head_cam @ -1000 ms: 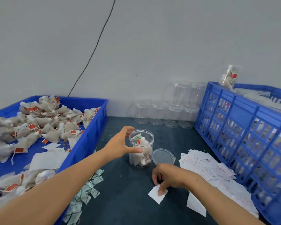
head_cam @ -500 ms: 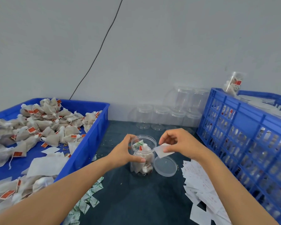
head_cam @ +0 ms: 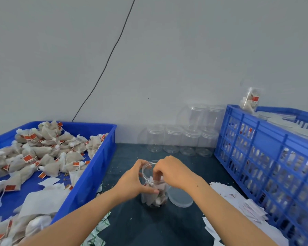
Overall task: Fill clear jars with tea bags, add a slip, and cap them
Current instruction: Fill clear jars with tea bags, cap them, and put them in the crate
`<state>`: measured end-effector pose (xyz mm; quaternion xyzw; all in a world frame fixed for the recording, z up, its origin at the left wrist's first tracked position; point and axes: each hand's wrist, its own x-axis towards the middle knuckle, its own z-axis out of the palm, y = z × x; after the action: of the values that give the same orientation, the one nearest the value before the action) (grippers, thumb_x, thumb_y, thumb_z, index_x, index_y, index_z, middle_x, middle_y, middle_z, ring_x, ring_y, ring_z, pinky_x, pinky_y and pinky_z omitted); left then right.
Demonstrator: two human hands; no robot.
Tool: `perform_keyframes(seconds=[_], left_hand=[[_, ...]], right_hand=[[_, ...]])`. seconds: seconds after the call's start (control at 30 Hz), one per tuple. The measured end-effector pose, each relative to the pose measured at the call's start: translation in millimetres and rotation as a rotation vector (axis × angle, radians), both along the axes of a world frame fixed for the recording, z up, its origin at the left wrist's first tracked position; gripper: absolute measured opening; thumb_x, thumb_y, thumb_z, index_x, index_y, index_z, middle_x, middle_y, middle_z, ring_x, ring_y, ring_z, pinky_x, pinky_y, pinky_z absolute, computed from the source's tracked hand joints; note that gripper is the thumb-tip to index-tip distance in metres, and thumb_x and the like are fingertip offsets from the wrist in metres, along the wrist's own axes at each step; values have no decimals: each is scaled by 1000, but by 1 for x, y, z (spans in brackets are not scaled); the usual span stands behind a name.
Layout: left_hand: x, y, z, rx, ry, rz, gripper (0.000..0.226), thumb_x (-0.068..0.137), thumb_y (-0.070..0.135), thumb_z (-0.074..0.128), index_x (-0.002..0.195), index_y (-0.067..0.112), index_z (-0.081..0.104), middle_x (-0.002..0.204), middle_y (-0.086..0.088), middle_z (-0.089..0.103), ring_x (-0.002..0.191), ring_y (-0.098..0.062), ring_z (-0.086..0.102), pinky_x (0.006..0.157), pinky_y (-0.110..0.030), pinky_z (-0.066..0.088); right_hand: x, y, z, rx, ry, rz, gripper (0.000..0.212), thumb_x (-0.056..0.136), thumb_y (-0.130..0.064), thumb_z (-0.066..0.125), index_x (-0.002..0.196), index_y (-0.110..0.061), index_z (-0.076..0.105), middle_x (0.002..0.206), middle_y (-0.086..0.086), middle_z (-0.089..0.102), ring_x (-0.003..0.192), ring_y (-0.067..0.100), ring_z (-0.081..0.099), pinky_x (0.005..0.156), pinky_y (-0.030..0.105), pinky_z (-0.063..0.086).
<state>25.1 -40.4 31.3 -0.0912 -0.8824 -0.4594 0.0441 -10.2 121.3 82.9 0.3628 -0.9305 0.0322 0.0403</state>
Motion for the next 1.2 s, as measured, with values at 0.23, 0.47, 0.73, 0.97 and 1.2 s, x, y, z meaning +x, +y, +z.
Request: perform_keyframes(seconds=[0.23,0.47,0.73,0.97,1.2], left_hand=[[0,-1,0,5,-17,9,73,61,37,90,118,31,44,118,19,57,107,-6,57,89,-25,48],[-5,-1,-4,92,-103,-44,72,66,24,89,119,29,41,124,15,53,109,-4,57,89,-16,47],[-5,3,-17,84,-180,-105,93,67,17,87,132,40,24,135,8,43,120,-6,49,100,-19,39],[-4,3,-15,37,-154,-90,92,65,31,88,132,35,26,135,9,45,122,-3,46,101,-19,38],[0,3,-5,-50,-56,-30,83,50,47,88,113,37,37,118,16,54,107,-4,58,97,-29,47]], right_hand=[[-2,13,12,-401,-54,-58,52,79,12,39,84,-24,77,92,-7,73,85,8,61,91,23,41],[-5,56,-51,-753,-275,-401,32,89,-17,63,120,-24,55,115,-4,59,113,14,52,100,36,43],[-6,66,-93,-168,-299,-451,113,69,-52,75,150,-35,-1,144,-2,30,135,21,22,110,36,20],[-2,66,-79,-38,-310,-545,114,71,-51,73,151,-30,-6,143,7,35,133,28,32,111,40,22],[5,56,-30,-37,-241,-373,106,77,-37,66,148,-42,-13,138,7,32,126,29,33,94,38,44]])
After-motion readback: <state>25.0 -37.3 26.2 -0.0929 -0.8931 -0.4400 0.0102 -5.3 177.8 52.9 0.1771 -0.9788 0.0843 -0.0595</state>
